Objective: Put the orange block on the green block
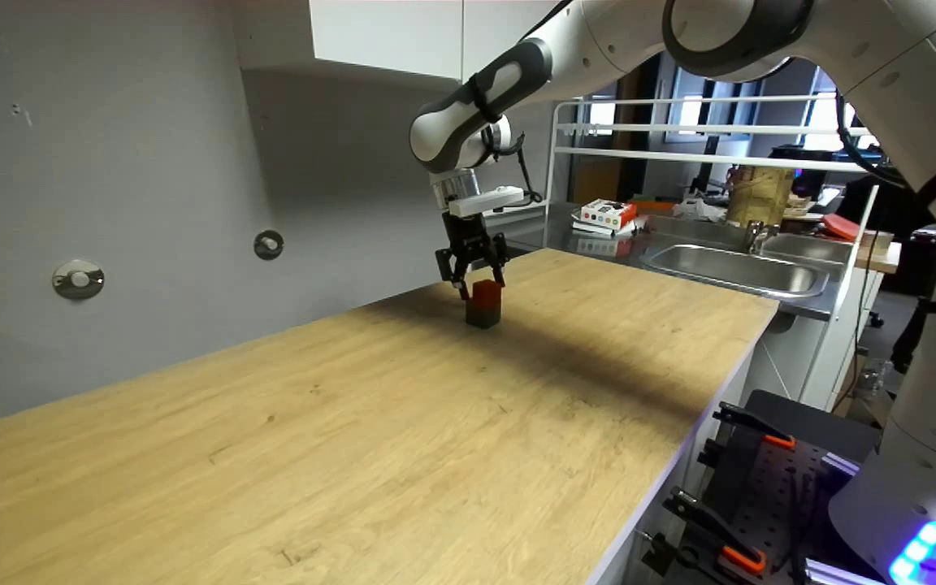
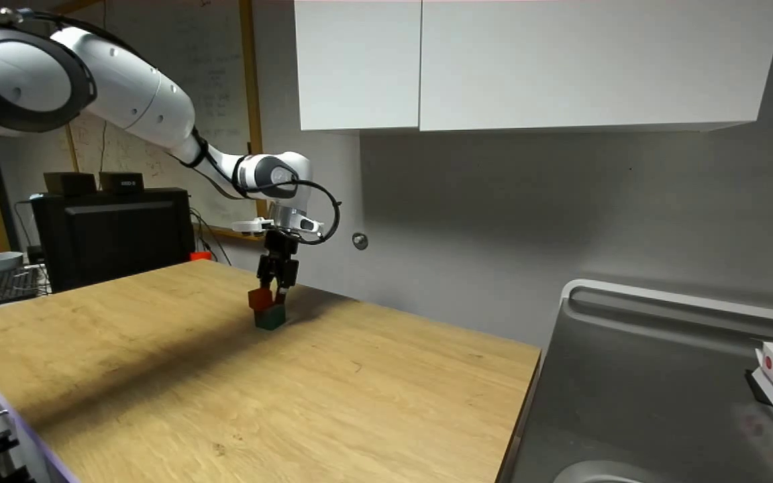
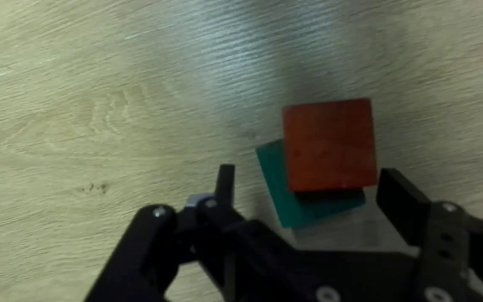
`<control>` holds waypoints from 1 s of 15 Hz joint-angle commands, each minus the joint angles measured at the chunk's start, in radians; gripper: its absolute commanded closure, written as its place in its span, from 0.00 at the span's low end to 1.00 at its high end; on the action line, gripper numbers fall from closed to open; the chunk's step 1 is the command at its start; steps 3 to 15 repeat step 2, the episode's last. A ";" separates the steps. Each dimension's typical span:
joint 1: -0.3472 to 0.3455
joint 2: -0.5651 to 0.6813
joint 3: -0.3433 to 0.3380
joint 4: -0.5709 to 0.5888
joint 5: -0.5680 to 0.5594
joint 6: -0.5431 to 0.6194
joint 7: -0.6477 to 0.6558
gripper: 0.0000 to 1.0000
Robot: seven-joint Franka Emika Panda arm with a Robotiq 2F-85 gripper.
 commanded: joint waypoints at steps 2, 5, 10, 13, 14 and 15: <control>-0.001 -0.005 0.006 0.036 -0.012 -0.058 -0.003 0.00; -0.001 -0.005 0.006 0.036 -0.012 -0.058 -0.003 0.00; -0.001 -0.005 0.006 0.036 -0.012 -0.058 -0.003 0.00; -0.001 -0.005 0.006 0.036 -0.012 -0.058 -0.003 0.00; -0.001 -0.005 0.006 0.036 -0.012 -0.058 -0.003 0.00; -0.001 -0.005 0.006 0.036 -0.012 -0.058 -0.003 0.00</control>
